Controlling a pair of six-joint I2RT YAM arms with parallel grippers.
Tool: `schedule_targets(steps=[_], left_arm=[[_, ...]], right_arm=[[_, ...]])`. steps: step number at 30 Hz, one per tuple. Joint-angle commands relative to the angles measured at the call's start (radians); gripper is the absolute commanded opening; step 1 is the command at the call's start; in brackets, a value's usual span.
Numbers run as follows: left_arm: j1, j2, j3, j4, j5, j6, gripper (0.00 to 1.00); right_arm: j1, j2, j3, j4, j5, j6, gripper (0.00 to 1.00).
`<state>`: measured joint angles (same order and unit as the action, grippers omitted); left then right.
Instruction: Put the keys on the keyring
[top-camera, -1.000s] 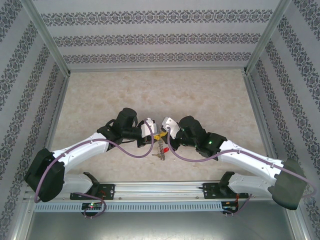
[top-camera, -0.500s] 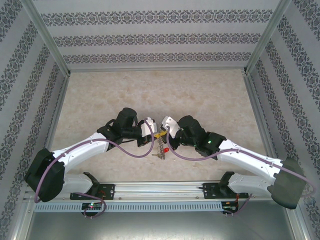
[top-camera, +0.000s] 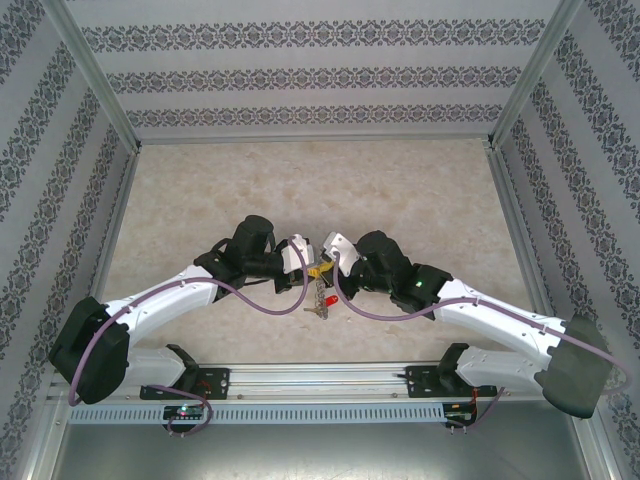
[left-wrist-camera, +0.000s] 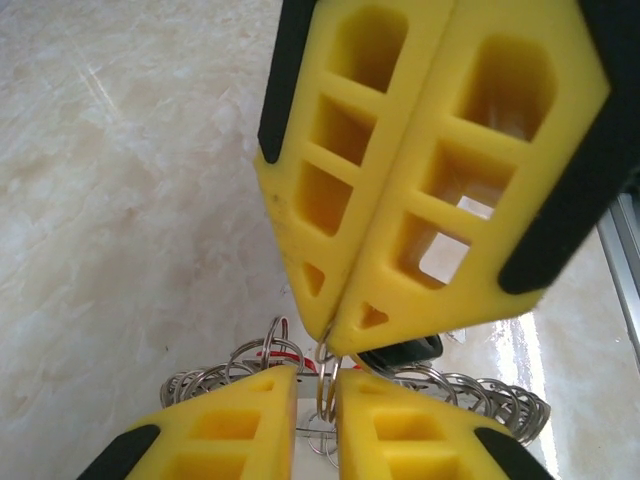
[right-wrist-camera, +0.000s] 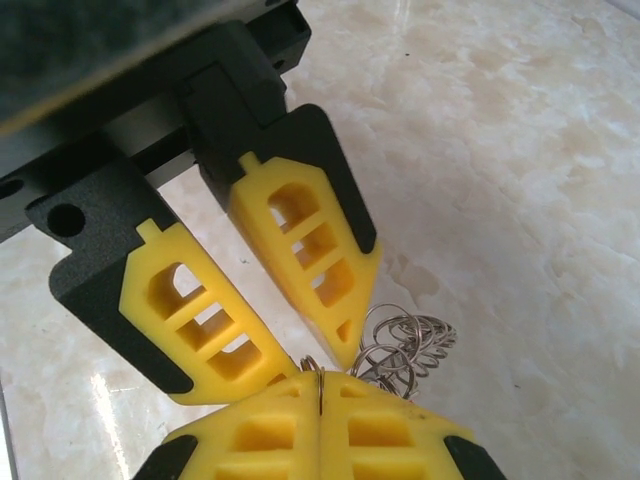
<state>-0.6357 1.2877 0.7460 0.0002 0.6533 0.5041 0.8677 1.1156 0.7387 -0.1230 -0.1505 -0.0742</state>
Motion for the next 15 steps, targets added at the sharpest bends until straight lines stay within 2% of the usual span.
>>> schedule_targets(steps=[1, 15], left_arm=[[-0.008, 0.013, 0.014, 0.011, 0.010, -0.002, 0.21], [-0.008, 0.022, 0.024, -0.008, 0.011, 0.008, 0.22]], right_arm=[[-0.002, 0.004, 0.025, 0.053, -0.037, 0.008, 0.00], [-0.002, 0.006, 0.030, 0.056, -0.021, -0.001, 0.00]])
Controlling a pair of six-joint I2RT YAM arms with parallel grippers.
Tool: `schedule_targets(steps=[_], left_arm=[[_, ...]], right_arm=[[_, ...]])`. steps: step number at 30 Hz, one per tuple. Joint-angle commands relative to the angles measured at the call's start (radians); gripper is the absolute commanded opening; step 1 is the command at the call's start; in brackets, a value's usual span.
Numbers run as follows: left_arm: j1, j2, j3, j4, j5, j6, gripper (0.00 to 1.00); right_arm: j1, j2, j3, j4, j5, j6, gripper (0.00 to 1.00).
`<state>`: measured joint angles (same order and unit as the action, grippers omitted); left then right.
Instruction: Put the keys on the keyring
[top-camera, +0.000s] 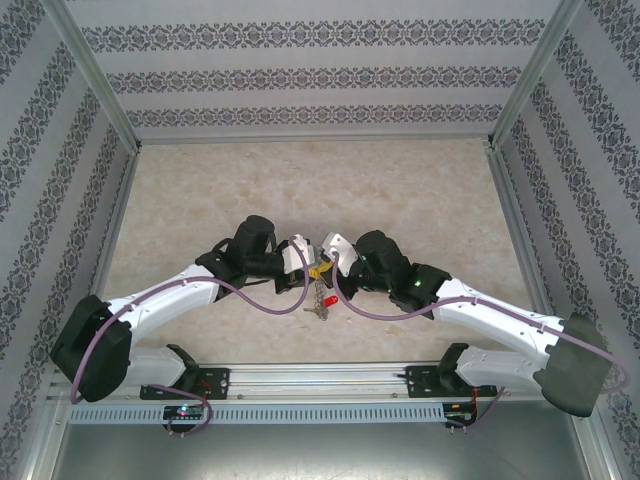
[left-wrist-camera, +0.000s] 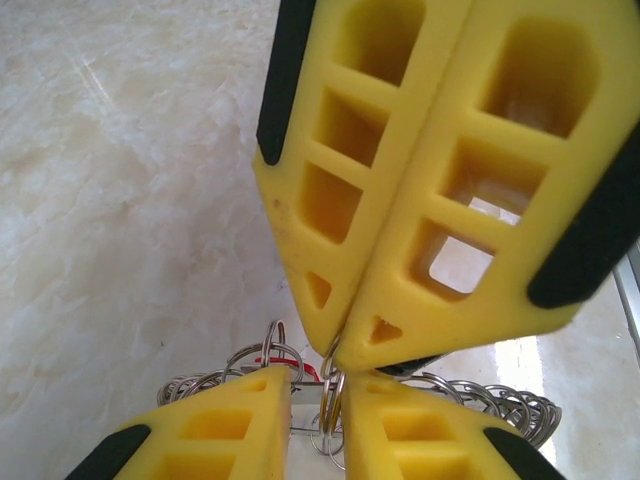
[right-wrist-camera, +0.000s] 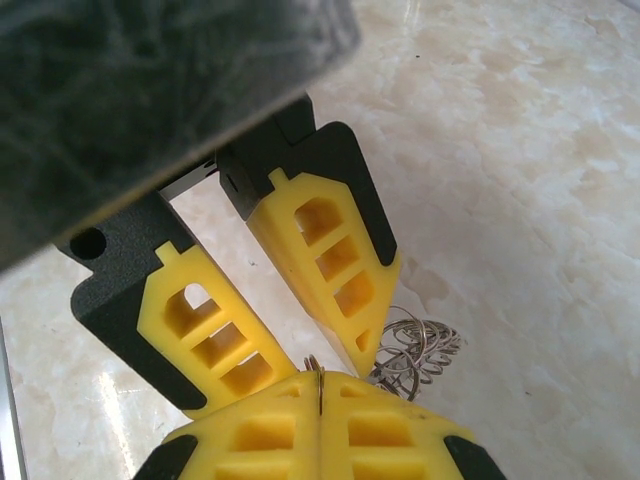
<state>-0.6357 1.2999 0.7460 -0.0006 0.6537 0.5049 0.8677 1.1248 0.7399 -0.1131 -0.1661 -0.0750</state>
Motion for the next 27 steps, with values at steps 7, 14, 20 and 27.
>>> schedule_targets(steps=[7, 14, 20, 27], left_arm=[[-0.007, 0.007, 0.023, -0.007, 0.006, -0.001, 0.20], [-0.008, 0.003, 0.014, 0.011, 0.001, -0.013, 0.08], [-0.007, -0.024, -0.008, 0.047, 0.006, -0.052, 0.02], [-0.007, -0.084, -0.072, 0.123, -0.018, -0.116, 0.01]], right_arm=[[-0.002, -0.016, 0.022, 0.044, 0.001, -0.005, 0.00], [-0.003, -0.017, 0.016, 0.041, 0.009, 0.004, 0.00], [-0.003, -0.011, 0.021, 0.039, 0.002, 0.030, 0.00], [-0.003, -0.014, 0.019, 0.035, 0.034, 0.064, 0.00]])
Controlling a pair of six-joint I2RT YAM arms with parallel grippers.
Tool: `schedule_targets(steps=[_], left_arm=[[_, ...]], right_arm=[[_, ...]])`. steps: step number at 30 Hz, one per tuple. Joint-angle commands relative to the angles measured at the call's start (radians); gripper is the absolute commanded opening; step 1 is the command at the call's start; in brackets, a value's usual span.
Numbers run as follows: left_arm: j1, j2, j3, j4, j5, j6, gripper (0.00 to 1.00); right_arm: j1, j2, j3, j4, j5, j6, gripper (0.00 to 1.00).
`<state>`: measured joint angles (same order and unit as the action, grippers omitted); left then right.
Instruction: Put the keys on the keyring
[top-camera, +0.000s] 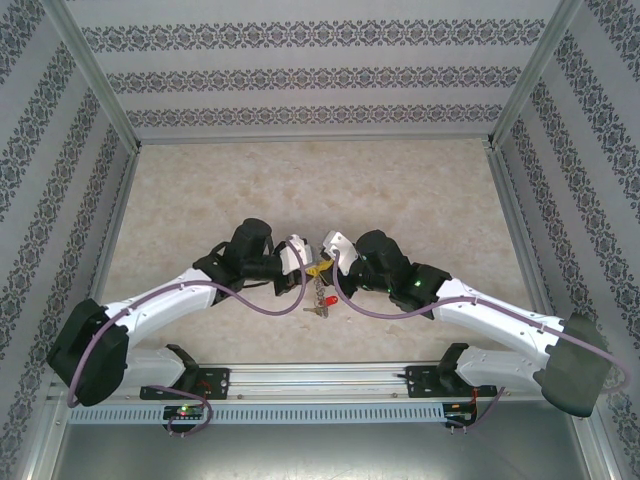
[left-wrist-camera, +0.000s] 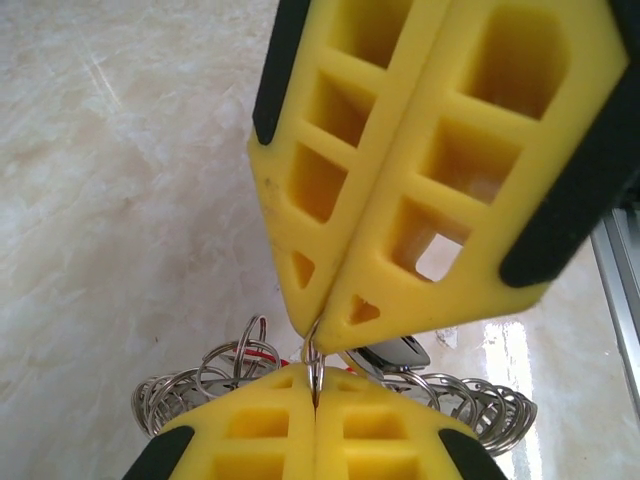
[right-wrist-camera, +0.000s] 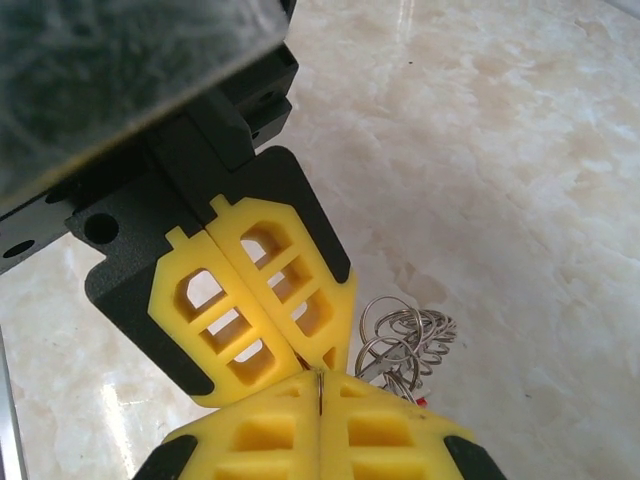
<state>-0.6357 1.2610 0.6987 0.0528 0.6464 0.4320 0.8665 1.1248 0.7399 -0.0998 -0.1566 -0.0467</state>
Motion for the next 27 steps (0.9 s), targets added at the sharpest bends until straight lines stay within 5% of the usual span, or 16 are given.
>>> schedule_targets(steps=[1, 4, 9, 27], left_arm=[[-0.008, -0.056, -0.029, 0.069, -0.019, -0.050, 0.01], [-0.009, -0.089, -0.059, 0.083, -0.014, -0.065, 0.04], [-0.009, -0.117, -0.123, 0.146, 0.007, -0.081, 0.27], [-0.009, -0.196, -0.151, 0.183, -0.040, -0.078, 0.28]], right_arm=[[-0.001, -0.015, 0.035, 0.001, 0.029, 0.046, 0.00], [-0.001, -0.020, 0.039, -0.002, 0.030, 0.062, 0.00], [0.006, -0.011, 0.036, 0.039, -0.018, 0.051, 0.00], [0.022, -0.024, -0.004, 0.081, -0.075, 0.023, 0.00]])
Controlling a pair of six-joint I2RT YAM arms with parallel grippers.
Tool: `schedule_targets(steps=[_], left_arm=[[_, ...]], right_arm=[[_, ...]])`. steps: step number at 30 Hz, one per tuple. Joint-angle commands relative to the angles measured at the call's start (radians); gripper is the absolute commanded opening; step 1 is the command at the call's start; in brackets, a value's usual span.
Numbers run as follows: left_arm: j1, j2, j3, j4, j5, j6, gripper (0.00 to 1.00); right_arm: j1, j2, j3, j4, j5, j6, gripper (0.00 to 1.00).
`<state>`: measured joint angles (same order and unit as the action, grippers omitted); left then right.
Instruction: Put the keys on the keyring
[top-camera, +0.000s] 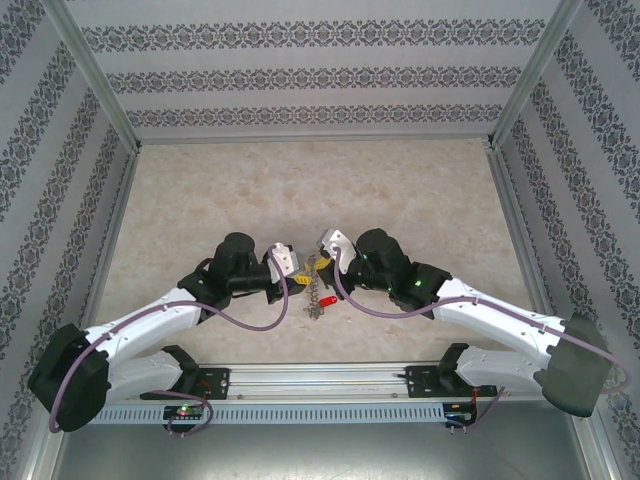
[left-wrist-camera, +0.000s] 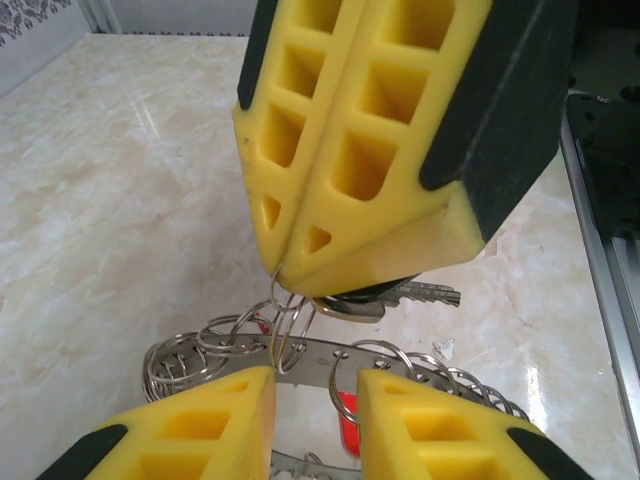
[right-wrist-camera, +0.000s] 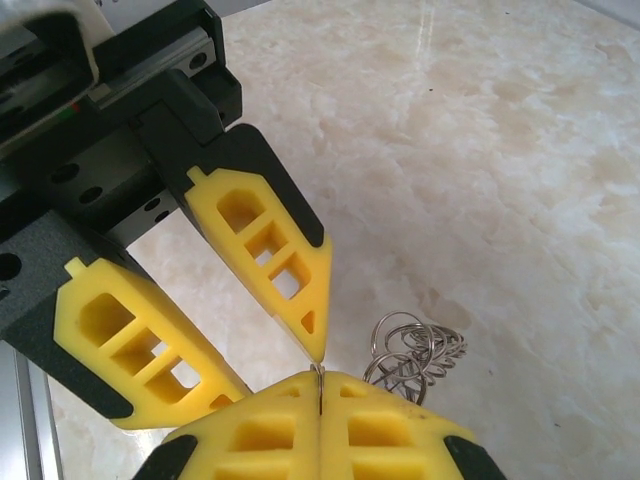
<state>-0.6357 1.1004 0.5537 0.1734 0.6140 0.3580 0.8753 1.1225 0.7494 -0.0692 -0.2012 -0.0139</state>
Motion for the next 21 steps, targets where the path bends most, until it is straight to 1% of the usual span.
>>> schedule_targets(steps=[1, 8, 14, 21], left_arm=[[-0.010, -0.041, -0.008, 0.060, -0.012, -0.004, 0.28], [-0.009, -0.116, -0.054, 0.027, -0.050, 0.021, 0.30], [-0.009, -0.127, -0.068, 0.004, -0.022, 0.048, 0.30], [-0.007, -0.142, -0.070, 0.019, -0.008, 0.063, 0.31]], right_arm=[[0.013, -0.025, -0.019, 0.052, -0.031, -0.009, 0.00], [0.014, -0.036, -0.041, 0.054, -0.023, 0.009, 0.00], [0.024, -0.035, -0.024, 0.045, -0.021, 0.013, 0.00], [0.027, -0.036, 0.005, 0.014, -0.023, -0.023, 0.00]])
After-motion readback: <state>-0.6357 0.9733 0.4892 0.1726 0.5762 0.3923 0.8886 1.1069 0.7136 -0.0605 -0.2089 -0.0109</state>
